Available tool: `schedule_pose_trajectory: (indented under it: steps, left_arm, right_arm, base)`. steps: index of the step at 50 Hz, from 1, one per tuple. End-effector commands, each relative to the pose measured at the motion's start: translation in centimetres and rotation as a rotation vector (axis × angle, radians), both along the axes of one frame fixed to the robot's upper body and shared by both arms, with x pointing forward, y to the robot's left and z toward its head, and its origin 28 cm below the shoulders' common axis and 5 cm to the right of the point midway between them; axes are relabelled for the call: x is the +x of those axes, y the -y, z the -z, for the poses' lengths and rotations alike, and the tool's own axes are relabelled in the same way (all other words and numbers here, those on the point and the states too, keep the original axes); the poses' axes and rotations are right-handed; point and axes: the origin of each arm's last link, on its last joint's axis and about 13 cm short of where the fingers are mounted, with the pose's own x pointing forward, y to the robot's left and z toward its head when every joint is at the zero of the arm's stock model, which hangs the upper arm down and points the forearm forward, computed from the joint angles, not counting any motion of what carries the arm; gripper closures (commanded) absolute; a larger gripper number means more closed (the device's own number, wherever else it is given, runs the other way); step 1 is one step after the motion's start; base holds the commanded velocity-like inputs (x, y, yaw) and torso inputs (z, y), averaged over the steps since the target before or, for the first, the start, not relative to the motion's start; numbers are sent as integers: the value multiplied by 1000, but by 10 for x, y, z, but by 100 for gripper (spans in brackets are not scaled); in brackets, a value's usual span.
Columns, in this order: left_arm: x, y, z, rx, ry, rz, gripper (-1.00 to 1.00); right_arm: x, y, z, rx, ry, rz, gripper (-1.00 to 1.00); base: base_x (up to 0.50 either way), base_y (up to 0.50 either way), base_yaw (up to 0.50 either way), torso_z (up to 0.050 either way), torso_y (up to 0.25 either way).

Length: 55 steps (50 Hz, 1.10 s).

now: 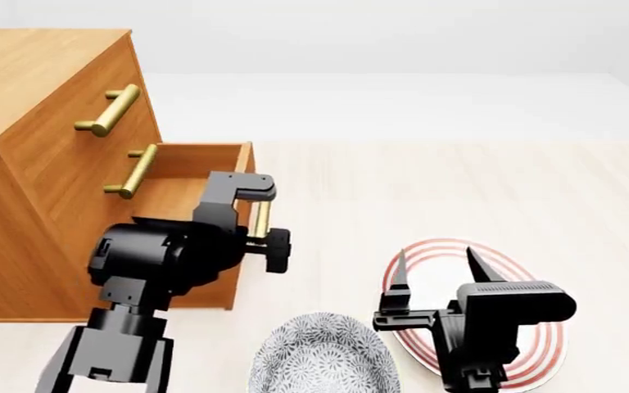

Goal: Open the bottom drawer of the cabinet.

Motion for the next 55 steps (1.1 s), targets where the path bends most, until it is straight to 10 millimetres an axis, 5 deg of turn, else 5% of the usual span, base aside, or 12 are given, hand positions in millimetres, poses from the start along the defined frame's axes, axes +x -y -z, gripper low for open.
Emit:
schedule_pose_trajectory:
  steps: [1,40,49,55]
  left_arm:
    - [0,19,4,-82,-29,96,-100]
    - [-10,40,-11,-235,6,261,-100]
    - [-35,33,-48,-138,540,87,-100]
    - [-50,24,-62,-114,681,-12,-100]
  right_arm:
    - [0,1,-1,-3,3,4,-100]
    - [1,2,2,1,-5,4,-100]
    - [1,2,1,2,-3,5,-100]
    - [1,1,0,-1,-1,3,-100]
  base:
    - [0,0,0,0,0]
    - [0,0,0,0,0]
    - [0,0,0,1,2]
    - [0,0,0,0,0]
